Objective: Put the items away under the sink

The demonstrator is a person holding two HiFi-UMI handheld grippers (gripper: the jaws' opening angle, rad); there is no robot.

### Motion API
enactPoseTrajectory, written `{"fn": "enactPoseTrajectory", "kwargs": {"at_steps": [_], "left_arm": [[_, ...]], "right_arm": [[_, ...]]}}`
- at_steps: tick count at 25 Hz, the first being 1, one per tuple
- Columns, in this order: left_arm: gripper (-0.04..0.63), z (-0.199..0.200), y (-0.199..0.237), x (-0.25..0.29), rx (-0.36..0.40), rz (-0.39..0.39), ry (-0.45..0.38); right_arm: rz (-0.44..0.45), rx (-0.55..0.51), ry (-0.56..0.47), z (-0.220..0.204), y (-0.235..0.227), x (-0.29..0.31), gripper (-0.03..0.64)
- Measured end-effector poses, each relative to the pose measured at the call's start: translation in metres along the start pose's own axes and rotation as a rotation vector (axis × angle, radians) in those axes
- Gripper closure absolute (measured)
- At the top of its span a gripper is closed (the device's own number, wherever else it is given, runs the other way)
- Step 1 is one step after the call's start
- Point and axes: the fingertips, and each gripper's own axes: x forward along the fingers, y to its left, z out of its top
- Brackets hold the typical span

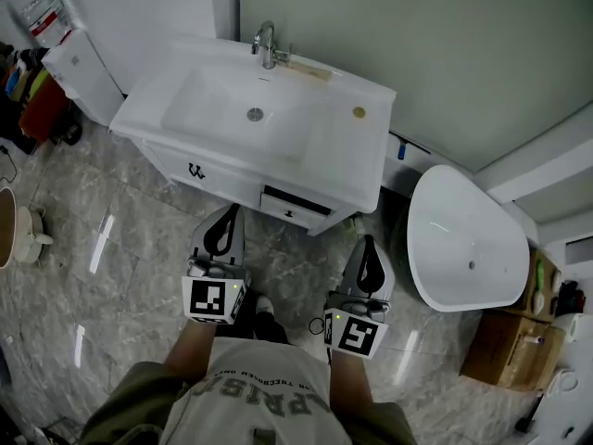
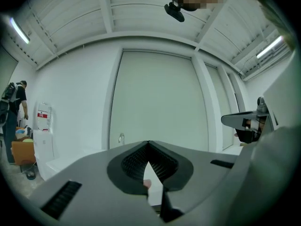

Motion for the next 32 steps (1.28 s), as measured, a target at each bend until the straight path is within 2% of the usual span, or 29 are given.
{"fn": "enactPoseTrajectory", "kwargs": {"at_steps": [11,16,26,32], "left_arm": [[0.584,0.024,-0.009,-0.003,0.028,0.008,-0.044],[0.584,0.028,-0.016,-0.003,0.037,0.010,-0.052],[0.584,0.033,-0.028,-0.004,0.026,0.008,-0.072],[0.584,0.038,-0.035,-0.005,0.045,0.001,-0.067]], "right_arm": [[0.008,-0.007,-0.038,0.015,-0.002,-0.002,0.615],[0.028,-0.022,-0.010,0.012,-0.001,0.001,0.618],[0.000,-0.036,-0.017,0.014,-0.006,-0.002,0.618],[-0.002,-0.042,-0.026,0.018,-0.011,-0.005,0.618]]}}
